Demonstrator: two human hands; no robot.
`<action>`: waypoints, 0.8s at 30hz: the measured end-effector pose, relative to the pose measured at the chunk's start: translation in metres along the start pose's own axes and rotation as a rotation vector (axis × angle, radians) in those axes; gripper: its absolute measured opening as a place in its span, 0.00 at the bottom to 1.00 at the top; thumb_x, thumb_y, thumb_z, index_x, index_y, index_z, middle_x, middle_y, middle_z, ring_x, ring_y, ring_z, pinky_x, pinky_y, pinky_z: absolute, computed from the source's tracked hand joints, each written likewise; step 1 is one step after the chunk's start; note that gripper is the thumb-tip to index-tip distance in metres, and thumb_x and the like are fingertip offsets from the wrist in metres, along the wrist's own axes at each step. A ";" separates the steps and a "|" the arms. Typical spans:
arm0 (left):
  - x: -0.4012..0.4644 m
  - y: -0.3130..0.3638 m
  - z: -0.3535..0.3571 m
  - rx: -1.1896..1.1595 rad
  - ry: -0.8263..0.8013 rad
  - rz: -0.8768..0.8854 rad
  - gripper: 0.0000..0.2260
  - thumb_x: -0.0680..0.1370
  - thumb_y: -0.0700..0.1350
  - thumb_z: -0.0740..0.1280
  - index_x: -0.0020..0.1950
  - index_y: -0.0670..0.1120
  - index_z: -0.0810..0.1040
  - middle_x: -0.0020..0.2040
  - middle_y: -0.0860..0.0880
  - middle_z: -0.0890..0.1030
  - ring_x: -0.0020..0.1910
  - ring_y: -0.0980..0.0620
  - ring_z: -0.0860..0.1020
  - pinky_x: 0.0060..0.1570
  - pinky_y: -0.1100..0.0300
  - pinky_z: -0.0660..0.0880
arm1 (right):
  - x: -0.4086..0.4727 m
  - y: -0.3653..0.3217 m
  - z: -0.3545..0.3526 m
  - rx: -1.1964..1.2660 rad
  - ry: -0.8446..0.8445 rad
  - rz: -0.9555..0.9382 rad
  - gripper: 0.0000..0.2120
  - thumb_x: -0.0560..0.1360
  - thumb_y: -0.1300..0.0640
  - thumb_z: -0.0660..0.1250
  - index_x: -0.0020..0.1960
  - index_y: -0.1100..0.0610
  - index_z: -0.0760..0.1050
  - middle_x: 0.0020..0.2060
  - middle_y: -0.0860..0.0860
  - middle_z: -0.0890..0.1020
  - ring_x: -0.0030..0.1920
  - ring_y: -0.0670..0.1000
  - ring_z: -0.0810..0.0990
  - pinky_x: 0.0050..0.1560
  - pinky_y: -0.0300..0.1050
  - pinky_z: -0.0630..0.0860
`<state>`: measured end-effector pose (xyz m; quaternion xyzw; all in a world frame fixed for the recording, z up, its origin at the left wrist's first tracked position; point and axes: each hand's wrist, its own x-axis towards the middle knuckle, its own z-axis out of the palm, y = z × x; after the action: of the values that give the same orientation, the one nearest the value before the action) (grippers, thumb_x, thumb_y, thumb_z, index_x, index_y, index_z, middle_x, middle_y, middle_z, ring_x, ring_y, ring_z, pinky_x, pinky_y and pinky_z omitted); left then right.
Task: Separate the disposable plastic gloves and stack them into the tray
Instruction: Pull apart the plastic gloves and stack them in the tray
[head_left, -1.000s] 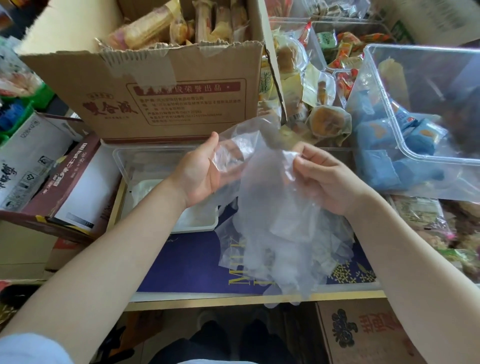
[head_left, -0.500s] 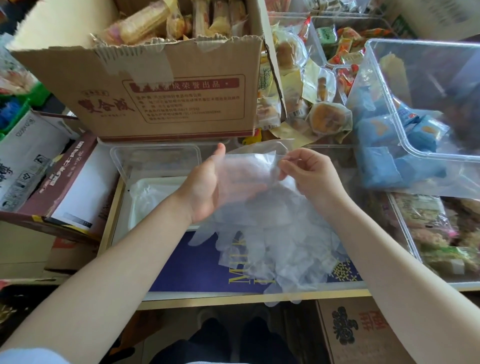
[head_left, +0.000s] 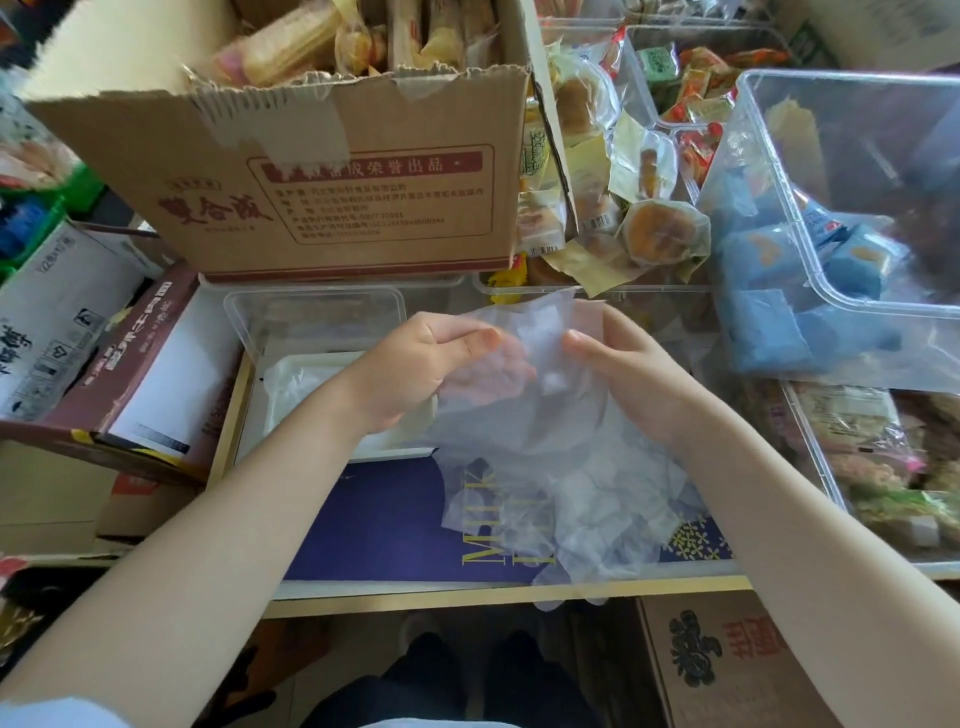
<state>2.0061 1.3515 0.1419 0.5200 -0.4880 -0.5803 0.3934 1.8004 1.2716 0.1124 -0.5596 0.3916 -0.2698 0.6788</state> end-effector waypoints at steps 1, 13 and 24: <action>-0.001 0.003 -0.002 0.031 -0.029 0.010 0.12 0.80 0.43 0.58 0.50 0.42 0.81 0.46 0.48 0.84 0.46 0.56 0.81 0.41 0.72 0.74 | 0.000 0.002 -0.003 0.033 -0.099 0.041 0.34 0.60 0.39 0.77 0.59 0.56 0.74 0.50 0.50 0.83 0.50 0.49 0.81 0.49 0.43 0.76; 0.000 0.000 -0.018 -0.160 -0.028 -0.114 0.12 0.77 0.51 0.64 0.46 0.47 0.84 0.46 0.45 0.85 0.48 0.48 0.83 0.45 0.57 0.81 | 0.001 -0.012 0.007 -0.108 0.053 -0.112 0.08 0.76 0.64 0.64 0.38 0.61 0.75 0.26 0.48 0.80 0.26 0.45 0.77 0.30 0.36 0.76; -0.018 -0.058 -0.006 0.093 -0.026 -0.334 0.04 0.77 0.36 0.65 0.44 0.43 0.77 0.27 0.52 0.78 0.26 0.57 0.75 0.35 0.65 0.75 | 0.006 0.009 -0.011 -0.390 0.215 -0.091 0.09 0.80 0.59 0.60 0.43 0.59 0.74 0.29 0.51 0.81 0.18 0.46 0.67 0.21 0.34 0.65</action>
<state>2.0180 1.3803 0.0899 0.6039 -0.4264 -0.6209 0.2609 1.7937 1.2630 0.1019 -0.6653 0.4808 -0.2774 0.4992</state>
